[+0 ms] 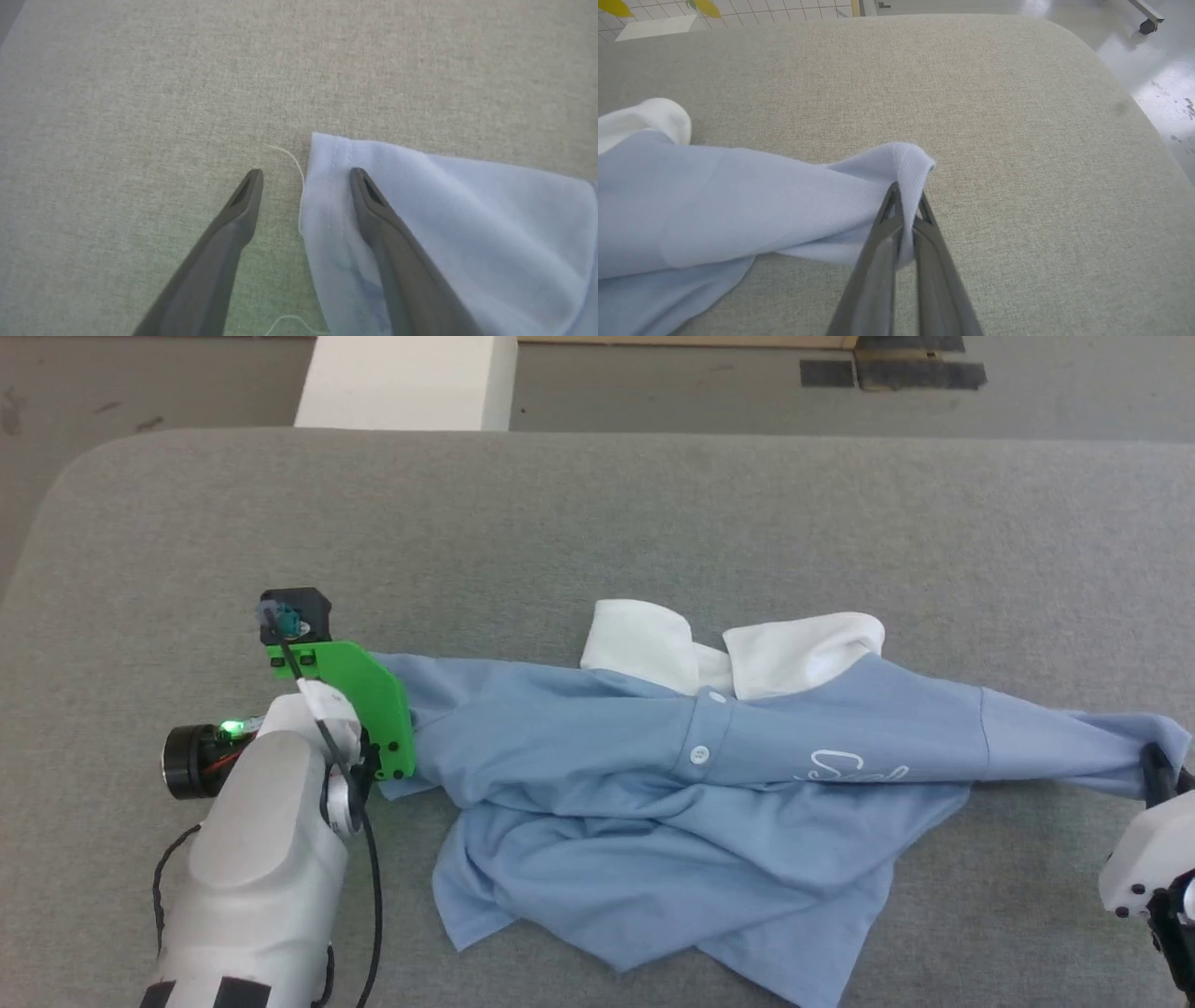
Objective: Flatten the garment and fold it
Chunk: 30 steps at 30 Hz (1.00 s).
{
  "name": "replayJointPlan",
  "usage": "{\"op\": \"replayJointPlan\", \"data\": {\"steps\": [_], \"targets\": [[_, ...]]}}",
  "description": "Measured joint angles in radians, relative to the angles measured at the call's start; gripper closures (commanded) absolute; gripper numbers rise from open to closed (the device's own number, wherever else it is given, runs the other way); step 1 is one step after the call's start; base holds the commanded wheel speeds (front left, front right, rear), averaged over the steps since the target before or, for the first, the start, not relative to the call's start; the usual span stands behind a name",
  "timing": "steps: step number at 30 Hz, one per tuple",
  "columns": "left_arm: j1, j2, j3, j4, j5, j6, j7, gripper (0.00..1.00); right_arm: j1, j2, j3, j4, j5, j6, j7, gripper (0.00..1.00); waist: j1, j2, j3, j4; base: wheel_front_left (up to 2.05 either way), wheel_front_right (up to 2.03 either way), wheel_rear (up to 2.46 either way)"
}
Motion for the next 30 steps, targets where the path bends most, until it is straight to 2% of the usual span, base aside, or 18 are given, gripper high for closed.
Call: {"op": "replayJointPlan", "data": {"steps": [9,10,11,12,15,20,25,30], "targets": [[-0.090,0.023,-0.028,0.097,-0.024,-0.082,0.178,0.00,-0.001,0.000,0.016,-0.015,0.023,0.000,0.017,1.00,0.0000,0.0000,0.045,-0.028,0.00,0.00,0.00],[-0.100,0.026,-0.027,0.105,-0.035,-0.092,0.203,0.09,-0.002,0.000,0.018,-0.016,0.027,0.000,0.021,1.00,0.0000,0.0000,0.048,-0.030,0.00,0.00,0.00],[-0.109,0.031,-0.026,0.109,-0.041,-0.108,0.228,0.69,-0.002,0.000,0.020,-0.016,0.030,0.000,0.022,1.00,0.0000,0.0000,0.050,-0.031,0.00,0.00,0.00],[-0.116,0.033,-0.026,0.111,-0.050,-0.120,0.245,1.00,-0.002,0.000,0.022,-0.018,0.032,0.000,0.022,1.00,0.0000,0.0000,0.051,-0.032,0.00,0.00,0.00],[-0.121,0.042,-0.013,0.105,-0.094,-0.170,0.268,1.00,-0.011,0.000,0.040,-0.019,0.034,0.000,0.024,1.00,0.0000,0.0000,0.057,-0.038,0.00,0.00,0.00],[-0.125,0.081,0.004,0.068,-0.132,-0.216,0.239,1.00,-0.079,-0.008,0.100,-0.018,0.032,0.000,0.043,1.00,0.0000,0.0000,0.068,-0.056,0.00,0.00,0.00],[-0.158,0.133,0.017,-0.018,-0.166,-0.240,0.194,1.00,-0.220,-0.091,0.189,-0.006,0.033,0.000,0.076,1.00,0.0000,0.0000,0.085,-0.076,0.00,0.00,0.00],[-0.257,0.200,0.038,-0.153,-0.173,-0.244,0.114,1.00,-0.418,-0.188,0.275,0.036,0.047,0.000,0.105,1.00,0.0000,0.0000,0.111,-0.086,0.00,0.00,0.00]]}}
